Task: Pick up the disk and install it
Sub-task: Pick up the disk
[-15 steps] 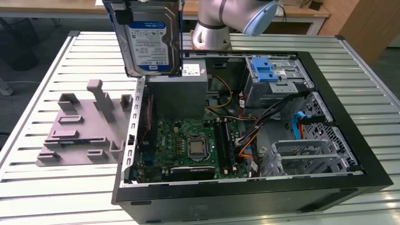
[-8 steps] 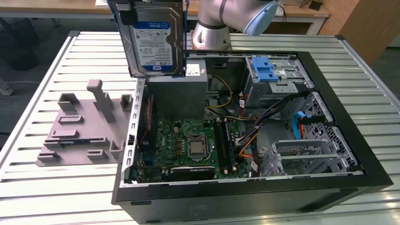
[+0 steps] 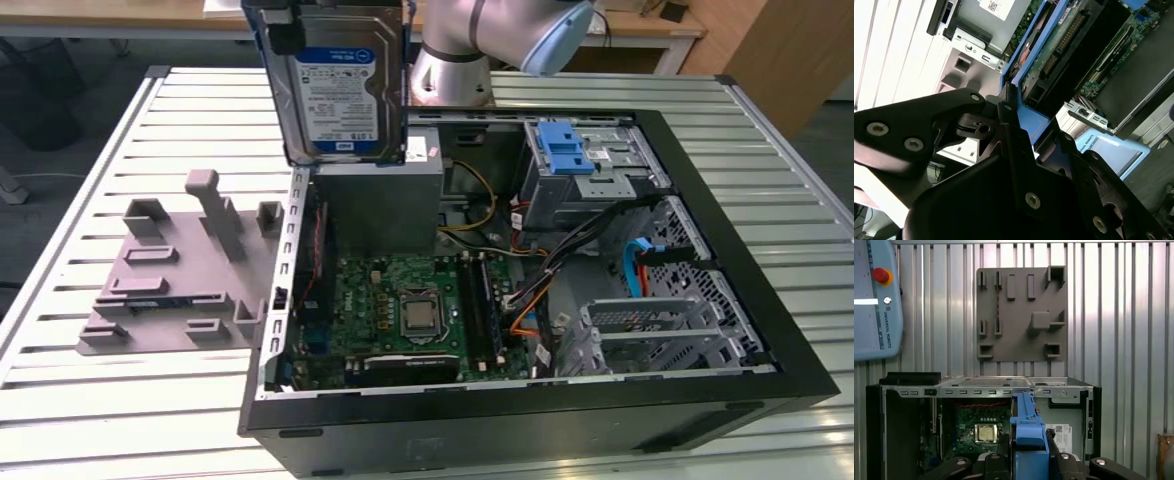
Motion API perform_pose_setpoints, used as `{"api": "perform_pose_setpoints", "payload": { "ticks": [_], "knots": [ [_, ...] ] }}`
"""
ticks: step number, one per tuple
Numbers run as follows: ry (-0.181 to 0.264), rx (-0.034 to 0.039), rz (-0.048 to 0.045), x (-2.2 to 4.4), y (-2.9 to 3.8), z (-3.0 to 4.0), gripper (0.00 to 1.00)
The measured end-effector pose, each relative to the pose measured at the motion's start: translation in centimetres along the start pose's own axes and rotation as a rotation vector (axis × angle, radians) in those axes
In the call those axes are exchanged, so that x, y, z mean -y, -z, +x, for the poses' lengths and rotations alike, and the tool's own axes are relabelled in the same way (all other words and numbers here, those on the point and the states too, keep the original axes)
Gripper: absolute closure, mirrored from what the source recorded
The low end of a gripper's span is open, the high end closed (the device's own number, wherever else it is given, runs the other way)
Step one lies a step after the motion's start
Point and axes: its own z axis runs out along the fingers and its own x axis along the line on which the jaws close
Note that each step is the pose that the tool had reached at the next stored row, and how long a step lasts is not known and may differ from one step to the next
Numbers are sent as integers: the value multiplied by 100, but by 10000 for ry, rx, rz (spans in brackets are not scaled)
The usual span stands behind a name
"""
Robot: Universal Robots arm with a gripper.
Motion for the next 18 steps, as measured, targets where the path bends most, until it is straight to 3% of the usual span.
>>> {"api": "perform_pose_setpoints", "payload": {
  "ticks": [18],
  "knots": [
    [0, 8, 0, 166, -4, 26, 64]
  ]
}}
